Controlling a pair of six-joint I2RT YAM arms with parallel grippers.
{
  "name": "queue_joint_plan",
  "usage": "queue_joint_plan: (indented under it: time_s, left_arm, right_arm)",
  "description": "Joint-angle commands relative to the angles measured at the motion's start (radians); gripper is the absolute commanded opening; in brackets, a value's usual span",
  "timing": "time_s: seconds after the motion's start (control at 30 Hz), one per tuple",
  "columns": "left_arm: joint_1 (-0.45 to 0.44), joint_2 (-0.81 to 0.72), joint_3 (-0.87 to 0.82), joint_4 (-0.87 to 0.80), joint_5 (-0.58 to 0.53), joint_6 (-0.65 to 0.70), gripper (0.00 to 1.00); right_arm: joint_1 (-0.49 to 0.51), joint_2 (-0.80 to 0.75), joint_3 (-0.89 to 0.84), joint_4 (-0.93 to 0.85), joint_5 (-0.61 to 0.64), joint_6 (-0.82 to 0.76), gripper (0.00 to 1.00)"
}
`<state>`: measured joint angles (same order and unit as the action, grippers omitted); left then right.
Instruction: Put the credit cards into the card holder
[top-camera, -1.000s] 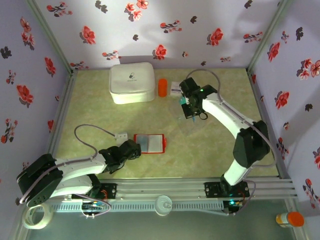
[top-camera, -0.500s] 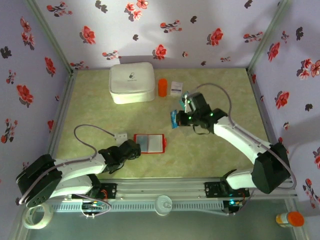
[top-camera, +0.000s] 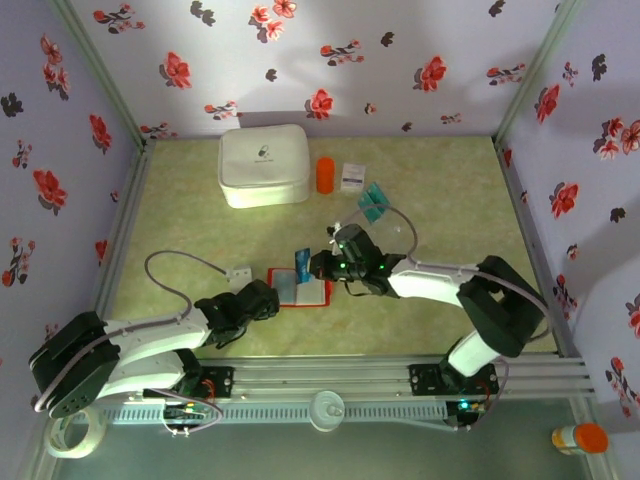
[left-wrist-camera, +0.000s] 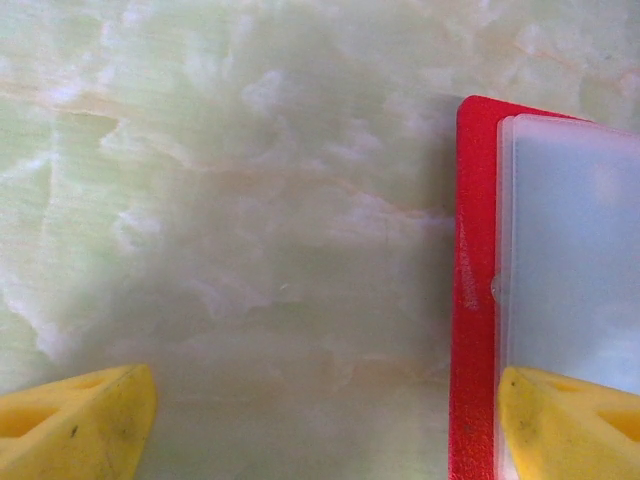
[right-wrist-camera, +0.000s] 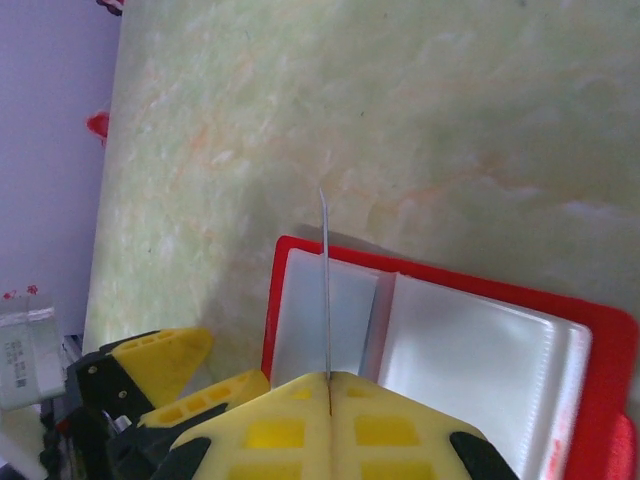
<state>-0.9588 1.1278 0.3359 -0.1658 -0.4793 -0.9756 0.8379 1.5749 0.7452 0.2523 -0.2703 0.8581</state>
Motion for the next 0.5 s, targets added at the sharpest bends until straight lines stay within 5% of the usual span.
queue_joint_plan:
  time_s: [0.0, 0.47]
  left_arm:
    - [0.009, 0.0, -0.014, -0.072, -0.009, -0.031, 0.89]
    - [0.011, -0.062, 0.046, -0.14, -0.017, -0.003, 0.92]
  right_arm:
    - [0.023, 0.045, 0.023, 0.074, -0.005, 0.041, 0.0]
    - [0.035, 0.163, 0.036, 0.068, -0.011, 0.066, 0.0]
